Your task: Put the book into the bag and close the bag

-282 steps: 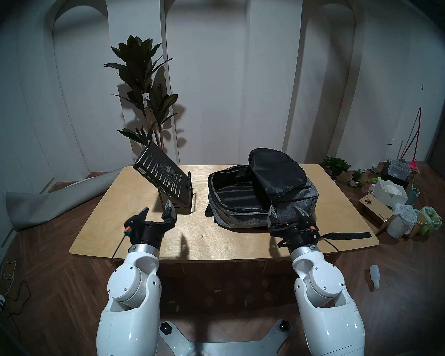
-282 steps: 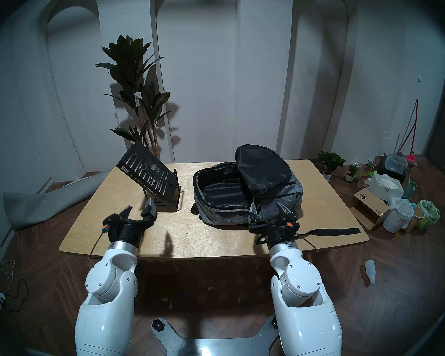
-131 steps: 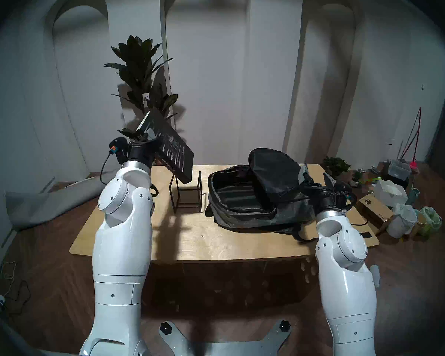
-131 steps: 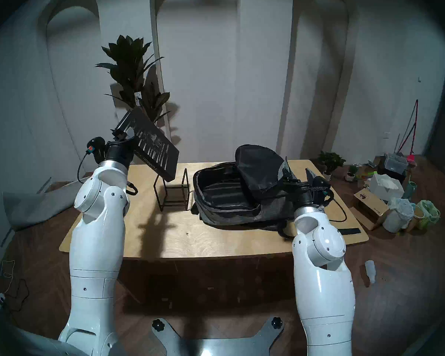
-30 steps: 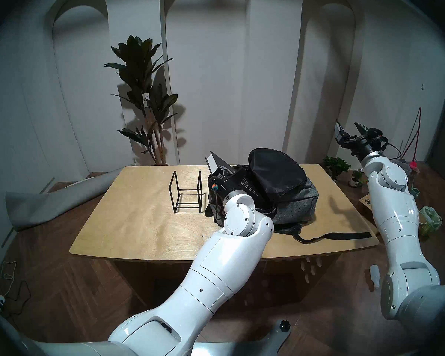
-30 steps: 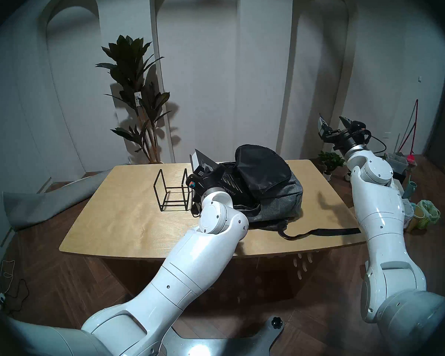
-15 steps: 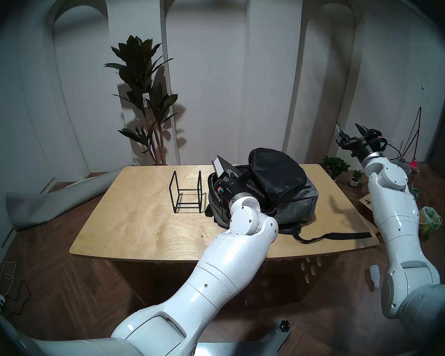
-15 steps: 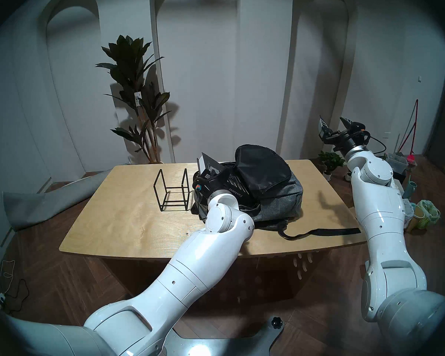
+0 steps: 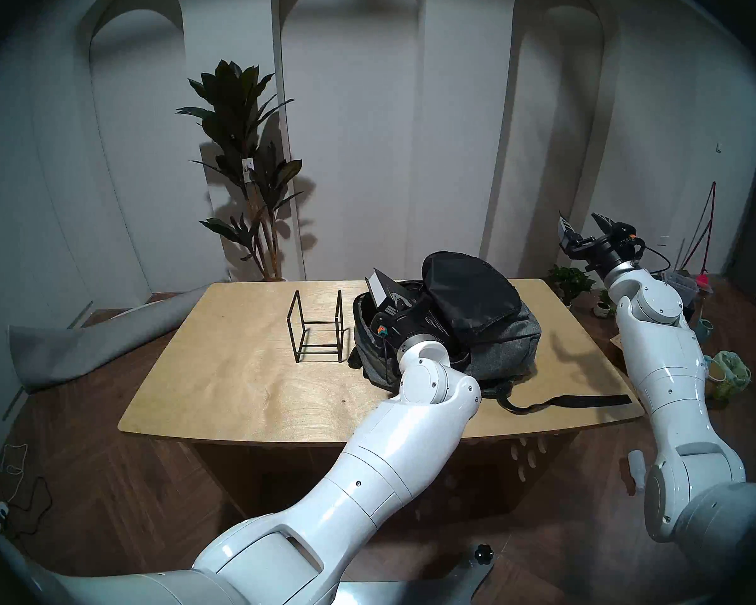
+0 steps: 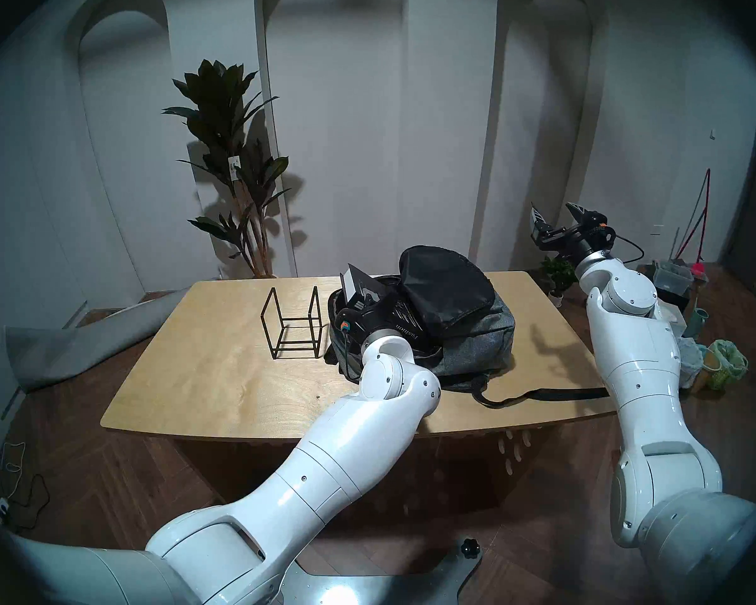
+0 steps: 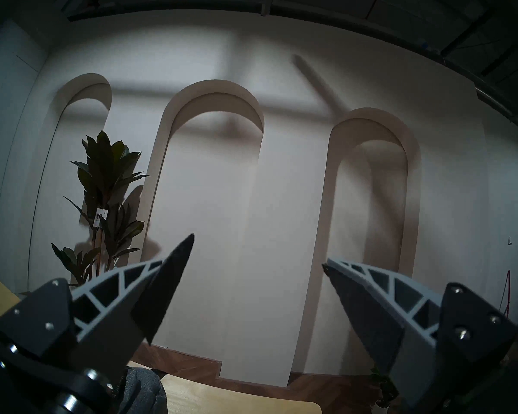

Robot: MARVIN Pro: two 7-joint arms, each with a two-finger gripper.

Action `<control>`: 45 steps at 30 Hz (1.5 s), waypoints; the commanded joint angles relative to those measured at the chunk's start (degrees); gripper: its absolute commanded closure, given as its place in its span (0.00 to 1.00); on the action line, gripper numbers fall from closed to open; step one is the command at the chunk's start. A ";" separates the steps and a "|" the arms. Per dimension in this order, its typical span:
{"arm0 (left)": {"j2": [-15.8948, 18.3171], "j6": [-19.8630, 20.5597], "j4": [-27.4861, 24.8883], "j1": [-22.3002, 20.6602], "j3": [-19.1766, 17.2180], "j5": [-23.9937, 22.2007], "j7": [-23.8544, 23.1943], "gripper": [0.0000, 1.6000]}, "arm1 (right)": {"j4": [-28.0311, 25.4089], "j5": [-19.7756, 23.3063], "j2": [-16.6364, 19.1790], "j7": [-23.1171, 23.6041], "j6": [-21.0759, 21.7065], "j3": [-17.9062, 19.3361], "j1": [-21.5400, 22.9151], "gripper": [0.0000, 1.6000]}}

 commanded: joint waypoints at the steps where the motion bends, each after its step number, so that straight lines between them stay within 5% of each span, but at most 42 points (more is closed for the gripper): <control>1: -1.45 -2.40 0.95 -2.74 1.32 -0.42 -0.64 1.00 | -0.24 0.21 -0.05 0.29 -1.27 0.05 1.77 0.00; 26: -5.01 -2.68 13.82 -7.49 7.45 3.96 2.04 1.00 | 4.54 0.44 -0.16 1.99 -2.80 0.13 4.34 0.00; 27: -5.11 -1.94 14.25 -7.67 8.05 4.58 3.01 0.66 | 4.95 0.58 -0.32 2.12 -2.92 0.17 4.45 0.00; 28: -5.11 -1.94 14.25 -7.67 8.05 4.58 3.01 0.66 | 4.95 0.58 -0.32 2.12 -2.92 0.17 4.45 0.00; 29: -5.16 -1.79 14.41 -7.69 8.26 4.86 3.29 0.26 | 5.12 0.66 -0.40 2.18 -2.95 0.19 4.48 0.00; 31: -5.05 -1.39 14.58 -7.71 8.94 5.14 3.72 0.00 | 5.41 0.73 -0.54 2.26 -3.14 0.19 4.51 0.00; 39: -4.48 0.00 14.11 -7.35 10.51 6.20 5.16 0.00 | 6.24 1.24 -0.99 2.11 -3.39 0.61 4.31 0.00; 45: -2.80 1.49 14.12 -8.57 13.88 12.72 8.94 0.00 | 6.74 1.81 -1.41 2.10 -3.32 1.15 4.30 0.00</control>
